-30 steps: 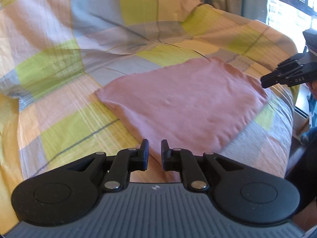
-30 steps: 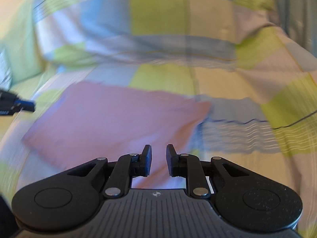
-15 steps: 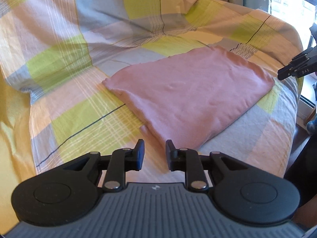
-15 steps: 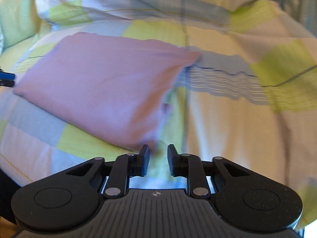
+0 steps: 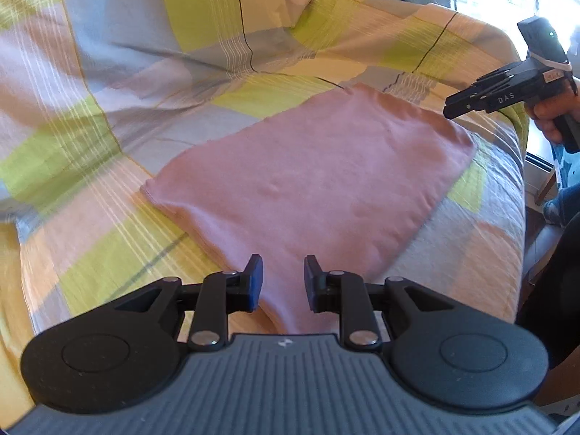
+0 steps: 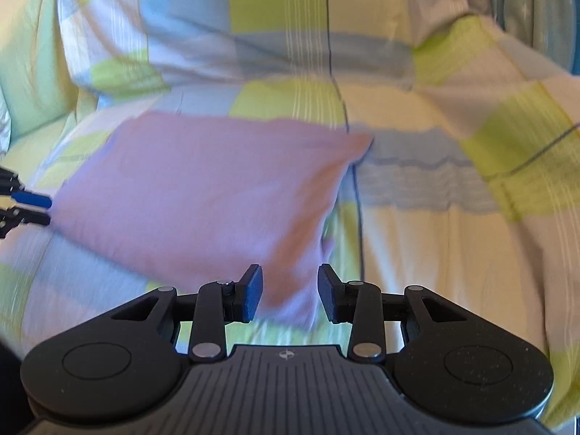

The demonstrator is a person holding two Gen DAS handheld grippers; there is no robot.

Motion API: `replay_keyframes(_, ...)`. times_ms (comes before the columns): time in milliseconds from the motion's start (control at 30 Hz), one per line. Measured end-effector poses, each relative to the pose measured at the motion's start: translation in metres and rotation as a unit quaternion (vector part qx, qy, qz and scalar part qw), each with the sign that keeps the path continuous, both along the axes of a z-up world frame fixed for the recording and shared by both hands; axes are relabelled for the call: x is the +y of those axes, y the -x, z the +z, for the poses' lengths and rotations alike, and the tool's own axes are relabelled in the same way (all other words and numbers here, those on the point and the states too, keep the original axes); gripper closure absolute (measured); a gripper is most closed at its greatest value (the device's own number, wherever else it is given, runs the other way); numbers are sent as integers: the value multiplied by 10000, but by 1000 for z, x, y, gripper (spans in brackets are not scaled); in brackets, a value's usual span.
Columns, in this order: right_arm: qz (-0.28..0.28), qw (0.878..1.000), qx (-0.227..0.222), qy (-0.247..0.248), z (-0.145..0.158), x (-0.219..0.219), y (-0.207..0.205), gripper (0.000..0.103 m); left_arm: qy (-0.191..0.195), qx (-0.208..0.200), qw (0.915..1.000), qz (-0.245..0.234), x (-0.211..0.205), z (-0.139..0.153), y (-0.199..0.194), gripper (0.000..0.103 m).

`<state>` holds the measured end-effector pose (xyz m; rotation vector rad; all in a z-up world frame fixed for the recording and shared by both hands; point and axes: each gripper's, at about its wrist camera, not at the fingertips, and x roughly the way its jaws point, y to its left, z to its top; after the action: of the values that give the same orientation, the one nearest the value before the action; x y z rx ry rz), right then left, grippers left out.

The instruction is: Fold clothes

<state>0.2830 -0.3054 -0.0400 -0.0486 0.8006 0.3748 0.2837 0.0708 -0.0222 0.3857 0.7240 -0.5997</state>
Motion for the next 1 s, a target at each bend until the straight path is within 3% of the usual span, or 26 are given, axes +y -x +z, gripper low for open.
replay_keyframes(133,-403,9988,-197,-217,-18,-4,-50,62,-96,-176,9992,-335,-17,15,-56,81)
replay_keyframes(267,-786,9965,-193,225,-36,0,-69,64,85,45,9986,-515,-38,22,-90,78)
replay_keyframes(400,-1071,9942,81,77,-20,-13,-63,64,-220,589,9933,-973,-77,29,-112,74)
replay_keyframes(533,-1246,9888,736,-374,11,-19,-45,62,-490,976,9838,-1424,-124,38,-142,65)
replay_keyframes(767,-1789,9495,2086,-1514,20,-21,-6,53,-939,1232,9594,-2356,-216,22,-208,59)
replay_keyframes(900,-2221,9194,2563,-1992,2,-23,10,53,-1367,1362,9397,-2825,-261,-5,-240,59)
replay_keyframes(1000,-2357,9061,2748,-2187,-13,-22,18,53,-1616,1644,9216,-3123,-285,-23,-261,59)
